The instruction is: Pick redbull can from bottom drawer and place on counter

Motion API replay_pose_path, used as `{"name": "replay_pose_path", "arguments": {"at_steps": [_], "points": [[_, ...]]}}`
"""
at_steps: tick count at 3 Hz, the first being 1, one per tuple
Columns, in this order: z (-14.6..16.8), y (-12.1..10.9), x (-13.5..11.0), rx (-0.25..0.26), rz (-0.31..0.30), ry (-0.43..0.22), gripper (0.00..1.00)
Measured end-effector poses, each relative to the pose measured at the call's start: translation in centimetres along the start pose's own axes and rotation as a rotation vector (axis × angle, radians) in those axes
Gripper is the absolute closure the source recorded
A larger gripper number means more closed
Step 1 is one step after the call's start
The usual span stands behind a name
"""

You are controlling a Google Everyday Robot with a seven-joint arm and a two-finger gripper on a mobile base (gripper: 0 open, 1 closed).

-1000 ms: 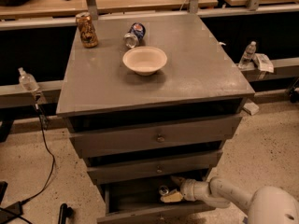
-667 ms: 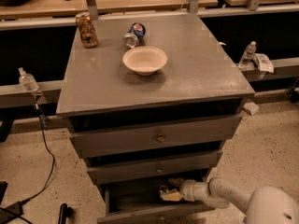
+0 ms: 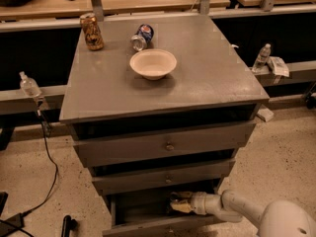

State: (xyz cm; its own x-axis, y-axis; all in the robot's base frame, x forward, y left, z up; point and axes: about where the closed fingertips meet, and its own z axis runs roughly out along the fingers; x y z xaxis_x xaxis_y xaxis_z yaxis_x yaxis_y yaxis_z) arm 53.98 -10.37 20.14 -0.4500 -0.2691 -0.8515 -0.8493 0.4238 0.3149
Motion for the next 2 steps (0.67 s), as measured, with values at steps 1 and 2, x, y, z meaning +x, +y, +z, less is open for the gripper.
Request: {"name": "replay_pose_path", "arguments": {"at_steps": [1,2], "points": [[-1.0,1.1,-1.1,-0.069,0.002,-0.095,1.00],[-6.0,3.4,-3.5,-0.117,-0.035,-0.188,1.00]]}}
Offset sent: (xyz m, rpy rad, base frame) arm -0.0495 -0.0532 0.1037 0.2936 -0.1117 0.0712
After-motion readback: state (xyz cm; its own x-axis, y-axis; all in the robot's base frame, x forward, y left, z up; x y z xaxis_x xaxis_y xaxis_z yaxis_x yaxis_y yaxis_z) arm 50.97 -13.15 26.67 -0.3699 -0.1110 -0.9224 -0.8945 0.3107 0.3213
